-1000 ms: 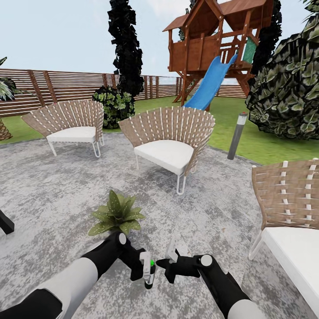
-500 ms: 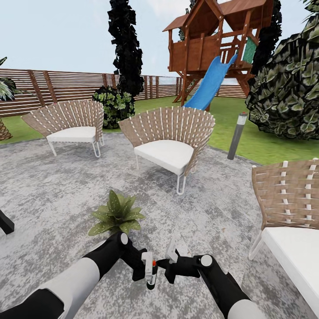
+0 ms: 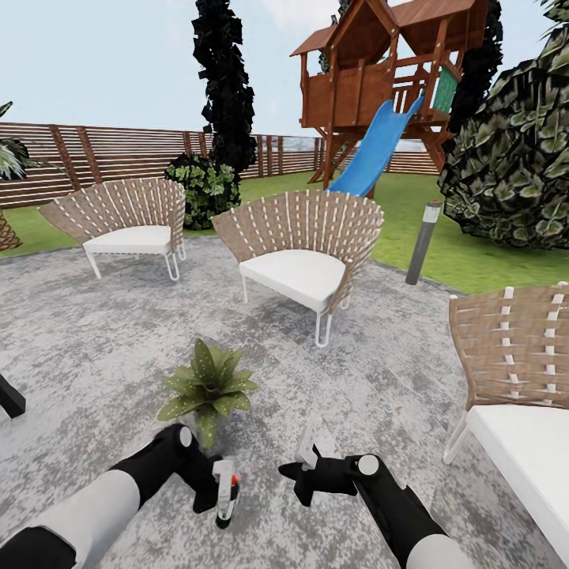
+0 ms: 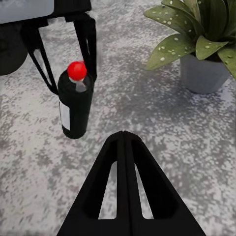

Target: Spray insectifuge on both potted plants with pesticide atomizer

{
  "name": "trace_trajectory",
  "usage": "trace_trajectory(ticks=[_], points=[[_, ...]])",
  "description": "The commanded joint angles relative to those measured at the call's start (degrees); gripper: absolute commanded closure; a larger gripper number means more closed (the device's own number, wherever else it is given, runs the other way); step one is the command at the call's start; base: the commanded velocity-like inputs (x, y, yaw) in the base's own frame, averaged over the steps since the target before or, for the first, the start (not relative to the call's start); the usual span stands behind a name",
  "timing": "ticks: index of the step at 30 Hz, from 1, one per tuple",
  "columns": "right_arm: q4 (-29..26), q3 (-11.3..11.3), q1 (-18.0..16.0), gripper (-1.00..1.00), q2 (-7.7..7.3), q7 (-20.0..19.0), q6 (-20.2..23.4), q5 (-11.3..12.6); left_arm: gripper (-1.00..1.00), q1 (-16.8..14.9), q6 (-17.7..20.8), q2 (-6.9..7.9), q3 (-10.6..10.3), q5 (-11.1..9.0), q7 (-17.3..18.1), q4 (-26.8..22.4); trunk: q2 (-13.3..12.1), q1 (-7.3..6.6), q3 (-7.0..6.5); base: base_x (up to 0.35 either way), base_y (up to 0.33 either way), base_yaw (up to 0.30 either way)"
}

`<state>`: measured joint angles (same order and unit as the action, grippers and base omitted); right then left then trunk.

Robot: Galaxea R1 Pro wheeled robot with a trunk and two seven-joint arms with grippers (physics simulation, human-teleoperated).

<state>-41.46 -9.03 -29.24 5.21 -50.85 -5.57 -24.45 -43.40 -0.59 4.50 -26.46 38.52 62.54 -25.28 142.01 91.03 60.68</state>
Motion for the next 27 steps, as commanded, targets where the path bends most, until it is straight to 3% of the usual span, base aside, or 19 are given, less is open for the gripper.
trace_trajectory(ticks=[1, 4, 6, 7, 12, 15, 16, 19, 20, 21, 23, 24, 27], points=[[0.1, 0.1, 0.0, 1.0, 0.0, 0.0, -0.6, -0.6, 1.0, 0.6, -0.1, 1.08, -0.1, 0.0, 0.1, -0.1, 0.0, -0.01, 0.05, 0.0, 0.0, 0.0], [0.2, 0.1, 0.0, 1.0, -0.03, 0.0, -0.6, -0.7, 1.0, 1.2, -0.2, 4.78, -0.1, 0.1, 0.1, -0.1, 0.0, -0.01, 0.05, 0.0, 0.0, 0.0], [0.2, 0.1, 0.0, 1.0, -0.13, 0.0, -0.6, -0.7, 1.0, 1.3, -0.3, 6.35, -0.1, 0.1, 0.1, -0.1, 0.0, -0.01, 0.05, 0.0, 0.0, 0.0], [0.3, 0.1, 0.0, -1.0, -0.22, 0.0, -0.6, -0.7, 1.0, 1.3, -0.3, 7.14, -0.1, 0.1, 0.1, -0.1, 0.0, -0.01, 0.05, 0.0, 0.0, 0.0], [0.5, 0.1, 0.0, -1.0, -0.74, 0.0, -0.7, -0.8, 1.0, 1.4, -0.2, 10.7, -0.2, 0.1, 0.1, 0.0, 0.0, -0.01, 0.05, 0.0, 0.0, 0.0], [3.1, 0.1, 0.0, -1.0, -0.85, 0.7, -0.8, -0.8, 1.0, 2.5, 0.2, 11.08, 0.0, 0.1, -0.3, -0.1, 0.0, -0.01, 0.05, 0.0, 0.0, 0.0], [4.7, 0.3, 0.0, -1.0, -1.25, 2.0, -0.9, -0.8, 1.0, 2.7, 0.3, 11.11, 0.2, -0.1, -2.0, -0.1, 0.0, -0.01, 0.05, 0.0, 0.0, 0.0], [8.9, 0.3, 0.0, -1.0, -4.08, 10.8, -1.0, -0.7, 1.0, 3.0, 0.5, 10.82, 0.1, -1.6, -9.2, 0.4, 0.0, -0.01, 0.05, 0.0, 0.0, 0.0], [12.6, 0.3, 0.0, -1.0, -5.02, 16.4, -1.1, -0.6, 1.0, 3.3, 0.5, 10.56, 0.2, -3.2, -12.1, 1.8, 0.0, -0.01, 0.05, 0.0, 0.0, 0.0], [17.3, 0.3, 0.0, -1.0, -5.54, 22.1, -1.7, -0.5, 1.0, 3.6, 0.3, 10.28, 0.2, -6.1, -14.9, 4.0, 0.0, -0.01, 0.05, 0.0, 0.0, 0.0], [22.9, 0.3, 0.0, -1.0, -5.86, 28.6, -3.8, -0.4, 1.0, 3.8, 0.0, 9.89, 0.2, -11.8, -18.7, 6.7, 0.0, -0.01, 0.05, 0.0, 0.0, 0.0], [26.0, 0.3, 0.1, -1.0, -5.97, 33.1, -5.9, -0.3, 1.0, 4.0, -0.2, 9.73, 0.2, -17.2, -21.6, 8.4, 0.0, -0.01, 0.05, 0.0, 0.0, 0.0], [31.0, 0.3, 0.1, -1.0, -5.72, 41.9, -8.4, -0.1, 1.0, 5.4, -0.5, 9.67, 0.1, -27.3, -27.1, 10.4, 0.0, -0.01, 0.05, 0.0, 0.0, 0.0]])
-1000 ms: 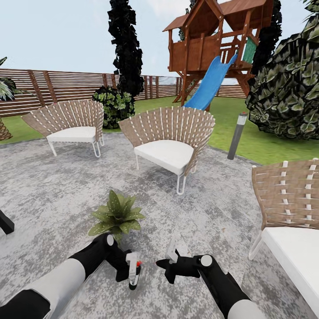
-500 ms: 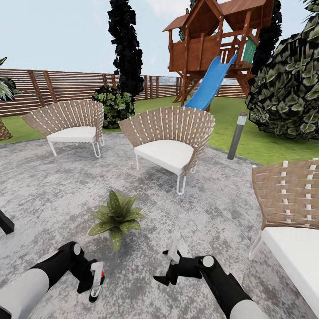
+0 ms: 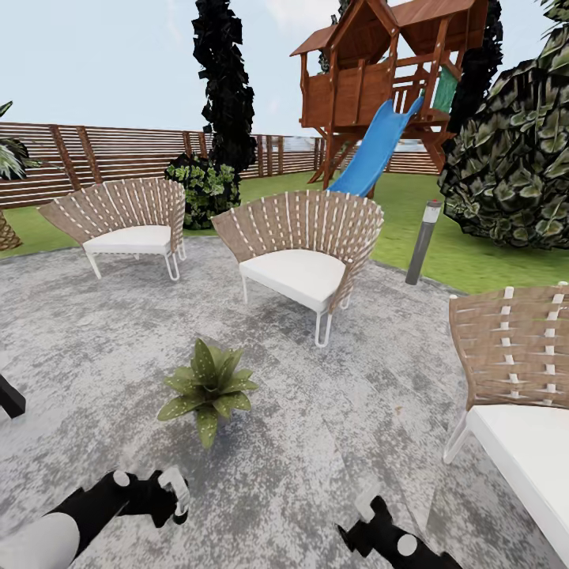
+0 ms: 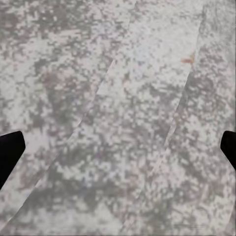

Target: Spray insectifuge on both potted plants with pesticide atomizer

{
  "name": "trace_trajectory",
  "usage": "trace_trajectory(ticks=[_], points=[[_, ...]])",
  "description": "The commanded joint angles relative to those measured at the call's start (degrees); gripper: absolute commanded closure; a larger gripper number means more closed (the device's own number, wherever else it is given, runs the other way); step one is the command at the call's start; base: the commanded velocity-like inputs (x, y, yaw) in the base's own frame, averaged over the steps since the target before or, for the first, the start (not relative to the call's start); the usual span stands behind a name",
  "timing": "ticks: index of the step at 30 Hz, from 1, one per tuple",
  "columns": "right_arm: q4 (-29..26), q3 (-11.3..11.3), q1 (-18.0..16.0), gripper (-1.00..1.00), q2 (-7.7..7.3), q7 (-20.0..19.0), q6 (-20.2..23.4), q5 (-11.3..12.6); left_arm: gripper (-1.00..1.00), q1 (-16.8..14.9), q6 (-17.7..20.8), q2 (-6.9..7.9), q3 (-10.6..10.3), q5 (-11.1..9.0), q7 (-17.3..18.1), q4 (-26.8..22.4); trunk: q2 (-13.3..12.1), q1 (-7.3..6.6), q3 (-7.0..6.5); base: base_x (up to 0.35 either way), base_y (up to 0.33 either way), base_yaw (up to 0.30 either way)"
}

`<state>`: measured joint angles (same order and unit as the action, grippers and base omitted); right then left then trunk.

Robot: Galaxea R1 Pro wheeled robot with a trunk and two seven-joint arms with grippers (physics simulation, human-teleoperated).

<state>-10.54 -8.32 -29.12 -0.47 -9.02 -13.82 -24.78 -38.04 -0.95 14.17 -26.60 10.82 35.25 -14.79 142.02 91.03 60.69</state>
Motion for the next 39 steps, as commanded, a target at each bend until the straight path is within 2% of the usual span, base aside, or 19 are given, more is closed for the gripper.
trace_trajectory(ticks=[1, 2, 3, 5, 7, 8, 10, 11, 12, 14, 15, 16, 18, 19, 21, 24, 26, 33, 39], points=[[2.5, -0.4, 0.0, -1.0, 0.1, 4.8, -0.7, 0.4, 1.0, 1.2, -0.4, -0.01, 0.2, -3.5, -2.6, 0.2, 0.0, -0.02, 0.04, 0.0, 0.0, 0.0], [4.6, -0.4, 0.1, -1.0, 0.2, 9.2, -1.4, 0.4, 1.0, 2.6, -1.7, -0.03, 0.2, -6.4, -5.7, 0.4, 0.0, -0.02, 0.04, 0.0, 0.0, 0.0], [5.7, -0.4, 0.1, -1.0, 0.25, 11.8, -2.3, 0.5, 1.0, 3.6, -3.0, -0.06, 0.2, -8.0, -8.1, 0.5, 0.0, -0.02, 0.04, 0.0, 0.0, 0.0], [7.2, -0.4, 1.1, -1.0, 0.28, 17.0, -7.7, 0.6, 1.0, 6.6, -7.2, -0.15, 0.2, -13.1, -16.3, 0.8, 0.0, -0.02, 0.04, 0.0, 0.0, 0.0], [7.6, -0.3, 2.6, -1.0, 0.32, 20.7, -12.0, 0.6, 1.0, 10.4, -10.5, -0.42, 0.2, -20.3, -23.4, 1.0, 0.0, -0.02, 0.04, 0.0, 0.0, 0.0], [7.7, -0.3, 2.9, -1.0, 0.32, 22.2, -12.9, 0.6, 1.0, 12.1, -12.2, -0.53, 0.2, -23.4, -25.6, 1.1, 0.0, -0.02, 0.04, 0.0, 0.0, 0.0], [7.8, -0.1, 3.3, -1.0, 0.2, 23.8, -13.5, 0.9, 1.0, 14.4, -14.8, -0.58, 0.2, -26.3, -27.4, 1.2, 0.0, -0.02, 0.04, 0.0, 0.0, 0.0], [7.8, -0.1, 3.4, -1.0, 0.14, 24.1, -13.6, 1.6, 1.0, 15.1, -15.4, -0.59, 0.2, -26.9, -27.7, 1.2, 0.0, -0.02, 0.04, 0.0, 0.0, 0.0], [7.9, -0.1, 3.6, -1.0, 0.1, 24.3, -13.7, 4.0, 1.0, 16.1, -16.0, -0.58, 0.2, -27.5, -28.1, 1.4, 0.0, -0.02, 0.04, 0.0, 0.0, 0.0], [7.9, -0.2, 3.7, -1.0, 0.16, 24.3, -13.7, 5.8, 1.0, 16.5, -16.3, -0.81, 0.1, -27.6, -28.2, 2.5, 0.0, -0.02, 0.04, 0.0, 0.0, 0.0], [7.9, -0.2, 3.7, -1.0, 0.21, 24.3, -13.8, 6.5, 1.0, 16.7, -16.4, -1.48, 0.0, -27.4, -28.2, 3.3, 0.0, -0.02, 0.04, 0.0, 0.0, 0.0], [7.8, -0.2, 3.7, -1.0, 0.28, 24.3, -13.8, 6.9, 1.0, 16.8, -16.4, -2.56, 0.0, -27.2, -28.2, 4.0, 0.0, -0.02, 0.04, 0.0, 0.0, 0.0], [7.8, -0.2, 3.7, -1.0, 0.43, 24.3, -13.8, 7.4, 1.0, 16.8, -16.4, -3.38, 0.0, -27.3, -28.2, 4.4, 0.0, -0.02, 0.04, 0.0, 0.0, 0.0], [8.2, -0.2, 3.7, -1.0, 1.37, 24.3, -13.8, 7.9, 1.0, 16.8, -16.2, -3.62, 0.1, -27.7, -28.0, 4.9, 0.0, -0.02, 0.04, 0.0, 0.0, 0.0], [8.6, -0.2, 3.7, -1.0, 1.73, 24.3, -13.8, 8.0, 1.0, 16.8, -16.4, -3.65, 0.1, -27.8, -27.6, 5.4, 0.0, -0.02, 0.04, 0.0, 0.0, 0.0], [8.8, -0.1, 3.8, -1.0, 1.82, 24.4, -13.8, 10.0, 1.0, 17.8, -16.5, -3.71, 0.1, -30.0, -27.7, 5.7, 0.0, -0.02, 0.04, -0.235, 0.0, 0.0], [8.8, -0.1, 3.8, -1.0, 1.8, 24.4, -13.8, 10.7, 1.0, 18.2, -16.6, -3.71, 0.1, -30.8, -27.9, 5.7, 0.0, -0.02, 0.04, -0.315, 0.0, 0.0], [8.8, -0.2, 3.8, -1.0, 1.95, 24.4, -13.8, 11.2, 1.0, 18.4, -16.6, -3.71, 0.1, -31.1, -28.1, 5.7, 0.0, -0.02, 0.04, -0.332, 0.0, 0.01], [8.8, -0.2, 3.8, -1.0, 1.91, 24.4, -13.8, 11.2, 1.0, 18.4, -16.6, -3.71, 0.1, -31.1, -28.1, 5.7, 0.0, -0.02, 0.04, -0.335, 0.0, 0.203]])
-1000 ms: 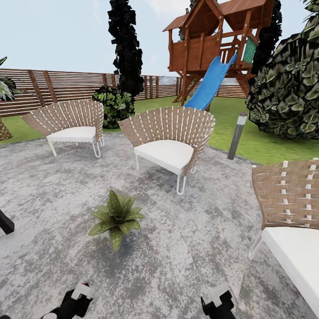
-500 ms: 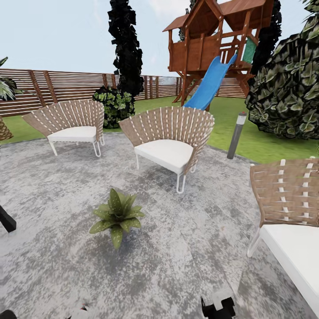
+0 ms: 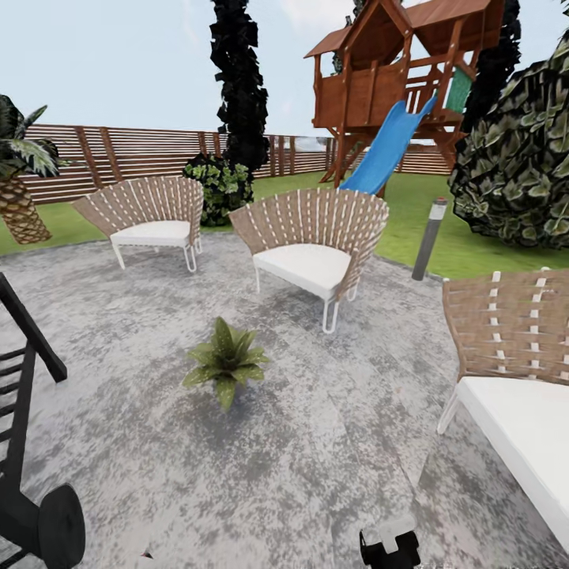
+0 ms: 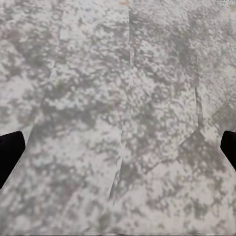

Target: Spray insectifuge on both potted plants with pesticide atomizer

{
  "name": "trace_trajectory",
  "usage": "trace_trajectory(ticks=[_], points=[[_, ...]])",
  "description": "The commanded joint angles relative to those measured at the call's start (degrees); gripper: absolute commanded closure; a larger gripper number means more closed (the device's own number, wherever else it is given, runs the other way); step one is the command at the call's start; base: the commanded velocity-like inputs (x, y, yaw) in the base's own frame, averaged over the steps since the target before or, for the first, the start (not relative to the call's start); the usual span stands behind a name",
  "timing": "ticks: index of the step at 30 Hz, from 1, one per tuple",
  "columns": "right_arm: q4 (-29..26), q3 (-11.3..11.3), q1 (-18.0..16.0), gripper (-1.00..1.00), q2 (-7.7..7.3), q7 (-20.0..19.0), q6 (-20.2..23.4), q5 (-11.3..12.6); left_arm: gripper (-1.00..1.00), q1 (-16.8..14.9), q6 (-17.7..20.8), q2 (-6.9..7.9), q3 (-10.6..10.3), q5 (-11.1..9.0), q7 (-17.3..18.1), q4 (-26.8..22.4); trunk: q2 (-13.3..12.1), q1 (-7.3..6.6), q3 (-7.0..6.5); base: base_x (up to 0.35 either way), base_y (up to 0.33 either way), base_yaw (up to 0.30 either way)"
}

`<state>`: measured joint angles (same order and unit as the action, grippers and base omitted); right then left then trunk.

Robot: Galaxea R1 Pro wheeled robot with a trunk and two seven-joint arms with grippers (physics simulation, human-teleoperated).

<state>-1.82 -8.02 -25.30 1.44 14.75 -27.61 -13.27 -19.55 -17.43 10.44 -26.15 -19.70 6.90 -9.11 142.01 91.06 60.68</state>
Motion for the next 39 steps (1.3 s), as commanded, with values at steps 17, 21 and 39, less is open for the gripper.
trace_trajectory(ticks=[17, 21, 39], points=[[0.1, -0.4, 0.0, -1.0, -0.03, 0.7, 0.0, -0.3, 1.0, 0.0, -0.4, 0.04, -0.3, -0.6, 0.2, 0.1, 0.0, -0.05, 0.2, -0.321, 0.062, 0.276], [0.1, -0.4, 0.0, -1.0, -0.03, 0.7, 0.0, -0.3, 1.0, 0.0, -0.4, 0.06, -0.2, -0.6, 0.2, 0.1, 0.0, -0.05, 0.38, -0.326, 0.004, 0.262], [0.1, -0.4, 0.0, -1.0, -0.03, 0.8, 0.0, -0.3, 1.0, 0.0, -0.4, 0.02, -0.3, -0.6, 0.2, 0.1, 0.0, -0.05, 0.72, -0.327, 0.045, 0.271]])
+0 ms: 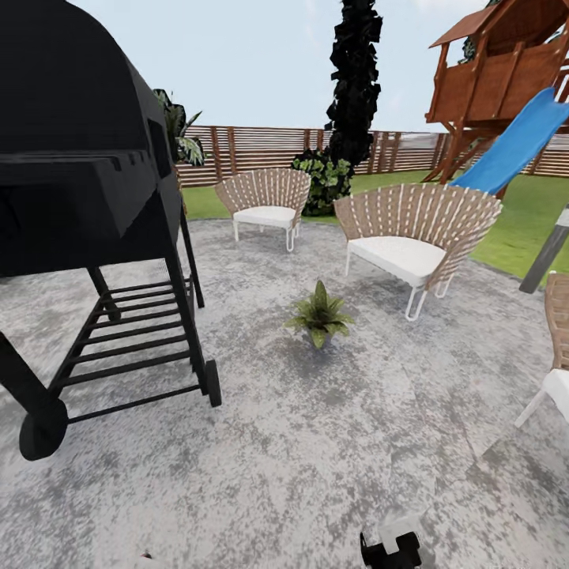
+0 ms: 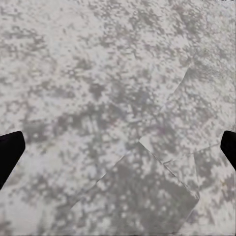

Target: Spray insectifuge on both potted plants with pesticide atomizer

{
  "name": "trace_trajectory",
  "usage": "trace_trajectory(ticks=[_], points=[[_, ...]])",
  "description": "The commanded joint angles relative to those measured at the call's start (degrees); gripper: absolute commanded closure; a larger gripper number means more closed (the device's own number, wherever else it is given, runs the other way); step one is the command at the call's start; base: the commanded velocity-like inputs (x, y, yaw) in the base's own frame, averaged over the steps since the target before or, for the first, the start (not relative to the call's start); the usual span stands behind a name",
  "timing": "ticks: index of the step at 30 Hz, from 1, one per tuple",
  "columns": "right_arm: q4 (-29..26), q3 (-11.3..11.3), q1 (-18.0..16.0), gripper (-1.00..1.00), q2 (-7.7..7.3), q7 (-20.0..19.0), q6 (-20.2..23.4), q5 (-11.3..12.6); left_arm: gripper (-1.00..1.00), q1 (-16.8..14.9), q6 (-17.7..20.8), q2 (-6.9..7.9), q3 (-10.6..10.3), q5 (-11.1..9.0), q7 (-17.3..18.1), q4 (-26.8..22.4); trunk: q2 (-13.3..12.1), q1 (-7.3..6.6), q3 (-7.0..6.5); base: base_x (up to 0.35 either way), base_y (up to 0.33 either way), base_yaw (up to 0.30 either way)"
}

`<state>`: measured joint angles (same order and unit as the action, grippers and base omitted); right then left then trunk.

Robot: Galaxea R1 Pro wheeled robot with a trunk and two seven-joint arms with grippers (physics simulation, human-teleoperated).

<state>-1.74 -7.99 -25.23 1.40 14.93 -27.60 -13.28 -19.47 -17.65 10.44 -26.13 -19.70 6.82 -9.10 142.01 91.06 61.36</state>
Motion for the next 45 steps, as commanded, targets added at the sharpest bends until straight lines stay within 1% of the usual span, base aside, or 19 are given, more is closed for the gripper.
trace_trajectory(ticks=[1, 8, 20, 45], points=[[0.1, -0.5, 0.0, -1.0, 0.01, 0.6, 0.0, -0.3, 1.0, 0.0, -0.1, 0.02, -0.3, -0.6, 0.3, 0.0, 0.0, -0.05, 0.08, -0.327, 0.07, 0.275], [0.1, -0.5, 0.0, -1.0, -0.07, 0.6, 0.0, -0.3, 1.0, 0.0, -0.1, 0.03, -0.2, -0.5, 0.2, 0.0, 0.0, -0.05, 0.32, -0.321, 0.12, 0.276], [0.1, -0.5, 0.1, -1.0, -0.08, 0.6, 0.0, -0.3, 1.0, 0.0, -0.1, 0.02, -0.2, -0.6, 0.2, 0.0, 0.0, -0.05, 0.75, -0.247, 0.23, 0.276], [0.1, -0.5, 0.2, -1.0, -0.08, 0.6, 0.0, -0.5, 1.0, 0.0, -0.1, 0.02, -0.2, -0.6, 0.2, 0.0, 0.0, -0.05, 1.86, -0.01, 0.304, 0.261]])
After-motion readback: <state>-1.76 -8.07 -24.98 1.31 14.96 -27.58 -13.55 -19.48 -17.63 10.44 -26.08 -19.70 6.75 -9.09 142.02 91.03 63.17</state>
